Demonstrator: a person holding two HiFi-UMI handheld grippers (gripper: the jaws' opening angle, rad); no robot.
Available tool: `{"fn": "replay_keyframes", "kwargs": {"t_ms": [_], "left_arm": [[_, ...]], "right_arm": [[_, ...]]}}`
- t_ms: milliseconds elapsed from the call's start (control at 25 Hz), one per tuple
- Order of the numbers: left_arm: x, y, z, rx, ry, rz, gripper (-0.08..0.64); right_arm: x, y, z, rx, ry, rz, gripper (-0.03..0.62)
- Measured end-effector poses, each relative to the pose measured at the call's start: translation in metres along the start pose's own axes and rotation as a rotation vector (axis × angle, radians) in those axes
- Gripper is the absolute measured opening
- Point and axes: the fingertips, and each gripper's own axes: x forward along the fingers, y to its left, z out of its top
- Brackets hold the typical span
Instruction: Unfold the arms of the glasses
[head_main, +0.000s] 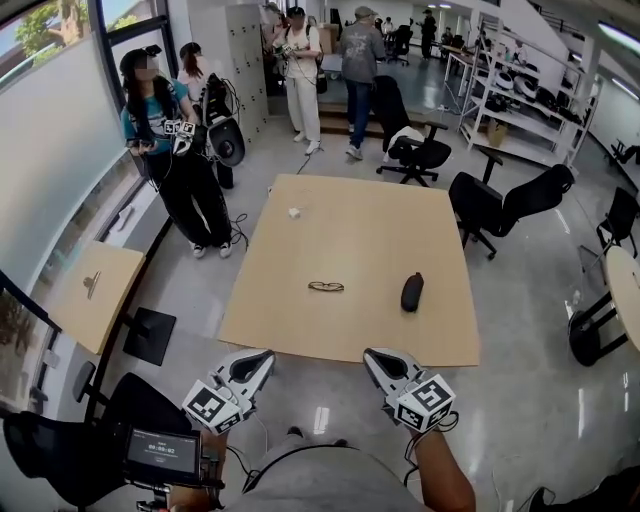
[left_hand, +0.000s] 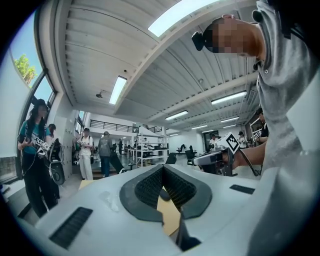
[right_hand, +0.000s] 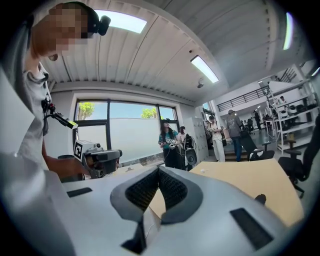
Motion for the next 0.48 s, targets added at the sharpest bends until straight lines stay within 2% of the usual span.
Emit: {"fn": "replay_keyframes", "kwargs": {"t_ms": [200,480], "left_arm": [[0.045,0.029,-0.010,0.004,0.012,-0.032,0.005],[0.110,0.099,-0.023,-0.004,-0.014,-0.083,0.005]], "right_arm": [[0.024,-0.039,0.001,0.022,-0.009,-0.024,0.008],[0.083,-0.091,0.013,0.009,0.005,-0.068,0.008]]}}
